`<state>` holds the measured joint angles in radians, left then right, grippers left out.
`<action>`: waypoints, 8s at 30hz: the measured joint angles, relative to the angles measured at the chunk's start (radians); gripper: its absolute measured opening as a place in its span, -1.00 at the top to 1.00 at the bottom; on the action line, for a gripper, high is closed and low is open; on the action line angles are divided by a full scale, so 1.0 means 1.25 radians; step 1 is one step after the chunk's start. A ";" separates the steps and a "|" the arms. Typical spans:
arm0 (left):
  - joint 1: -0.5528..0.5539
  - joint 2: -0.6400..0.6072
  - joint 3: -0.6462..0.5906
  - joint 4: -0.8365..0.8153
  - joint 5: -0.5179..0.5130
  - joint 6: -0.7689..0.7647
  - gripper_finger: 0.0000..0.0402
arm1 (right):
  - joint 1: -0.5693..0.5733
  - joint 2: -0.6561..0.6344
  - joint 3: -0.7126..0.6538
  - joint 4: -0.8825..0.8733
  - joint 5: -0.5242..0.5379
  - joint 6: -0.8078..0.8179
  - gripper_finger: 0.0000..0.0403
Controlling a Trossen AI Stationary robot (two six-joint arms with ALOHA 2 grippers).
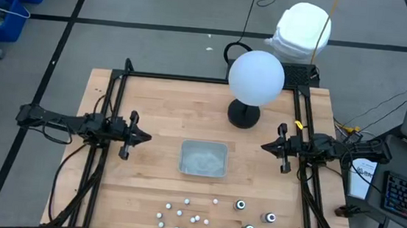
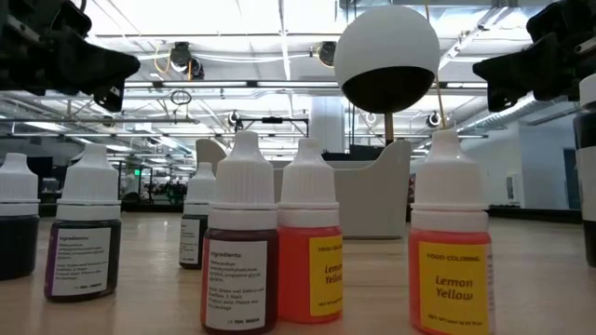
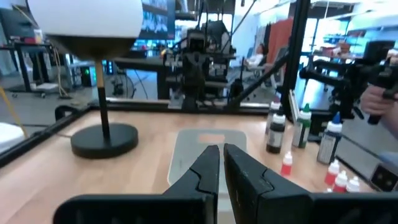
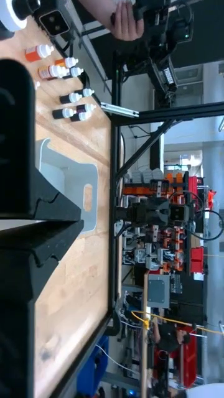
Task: Pick & Place food coloring
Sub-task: Put the large violet food coloring bottle into the gray bin
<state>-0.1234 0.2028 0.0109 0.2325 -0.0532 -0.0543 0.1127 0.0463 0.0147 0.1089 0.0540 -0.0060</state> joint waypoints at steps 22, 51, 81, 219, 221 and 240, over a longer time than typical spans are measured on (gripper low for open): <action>0.000 0.000 0.000 -0.028 -0.190 -0.006 0.84 | 0.046 0.388 0.537 -0.270 0.039 -0.193 1.00; 0.000 0.000 0.000 -0.038 -0.197 0.036 0.84 | 0.720 1.185 1.353 -1.292 0.474 0.539 1.00; 0.000 0.000 0.000 -0.039 -0.258 -0.051 0.84 | 0.855 1.200 1.080 -0.989 0.391 0.727 -0.13; 0.000 0.000 0.000 -0.039 -0.259 -0.011 0.84 | 0.000 1.457 1.174 -0.316 0.076 -0.172 0.32; 0.000 0.000 0.000 -0.039 -0.259 -0.011 0.84 | -0.001 1.471 1.174 -0.316 0.077 -0.167 0.32; 0.000 0.000 0.000 -0.039 -0.259 -0.010 0.84 | -0.024 1.559 1.174 -0.293 0.058 -0.162 0.32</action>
<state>-0.1230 0.2029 0.0109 0.1837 -0.3766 -0.0669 0.0827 1.9950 1.4818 -0.2575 0.1268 -0.2083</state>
